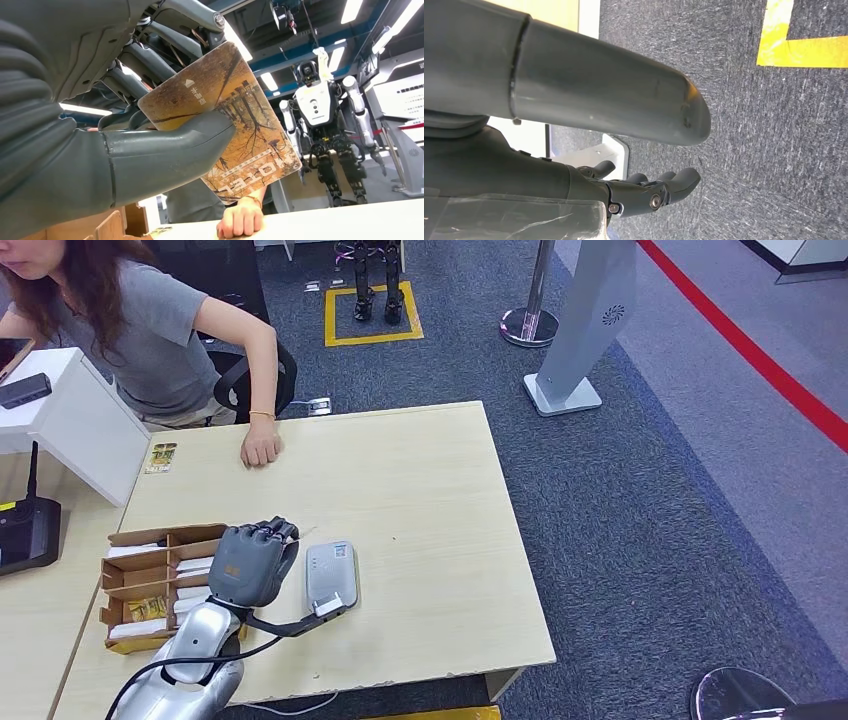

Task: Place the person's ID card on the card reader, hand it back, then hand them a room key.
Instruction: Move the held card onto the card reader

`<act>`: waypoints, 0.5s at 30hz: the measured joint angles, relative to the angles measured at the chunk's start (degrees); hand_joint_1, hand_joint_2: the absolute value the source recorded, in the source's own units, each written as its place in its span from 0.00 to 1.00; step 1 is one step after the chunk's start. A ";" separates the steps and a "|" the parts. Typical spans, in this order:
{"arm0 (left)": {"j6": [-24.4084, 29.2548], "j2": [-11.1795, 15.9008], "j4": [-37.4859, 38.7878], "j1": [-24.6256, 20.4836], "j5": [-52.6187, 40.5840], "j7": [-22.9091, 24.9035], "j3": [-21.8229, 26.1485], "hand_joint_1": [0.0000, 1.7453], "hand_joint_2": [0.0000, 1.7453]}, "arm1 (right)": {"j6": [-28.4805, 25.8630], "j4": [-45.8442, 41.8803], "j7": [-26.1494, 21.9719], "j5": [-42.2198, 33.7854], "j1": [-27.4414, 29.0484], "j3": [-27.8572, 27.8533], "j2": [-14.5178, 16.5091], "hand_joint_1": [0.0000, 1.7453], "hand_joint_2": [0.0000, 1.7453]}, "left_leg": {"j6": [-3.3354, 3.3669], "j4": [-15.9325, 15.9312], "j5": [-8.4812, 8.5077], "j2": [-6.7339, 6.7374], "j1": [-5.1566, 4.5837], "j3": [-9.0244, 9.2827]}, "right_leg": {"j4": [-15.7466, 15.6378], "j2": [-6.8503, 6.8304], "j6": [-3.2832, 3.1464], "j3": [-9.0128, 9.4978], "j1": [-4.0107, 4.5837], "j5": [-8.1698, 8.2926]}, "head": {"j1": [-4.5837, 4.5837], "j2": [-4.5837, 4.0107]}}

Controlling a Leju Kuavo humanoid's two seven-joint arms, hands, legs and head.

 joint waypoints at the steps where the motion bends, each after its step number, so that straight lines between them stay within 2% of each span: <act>1: -0.03 -0.02 0.07 0.00 0.25 -0.01 -0.01 1.00 1.00 | 0.00 0.00 0.00 0.00 0.00 0.01 0.00 0.00 0.00 | 0.00 0.00 0.00 0.00 0.00 0.00 | 0.00 0.00 0.00 0.00 0.00 0.00 | 0.00 0.01; 15: -1.99 -1.98 5.27 0.00 4.09 -0.41 -0.11 1.00 1.00 | 0.00 0.02 -0.01 0.03 -0.01 0.25 -0.02 0.00 0.00 | 0.00 0.00 0.00 0.00 0.00 0.00 | 0.00 0.00 0.00 0.00 0.00 0.00 | -0.01 0.01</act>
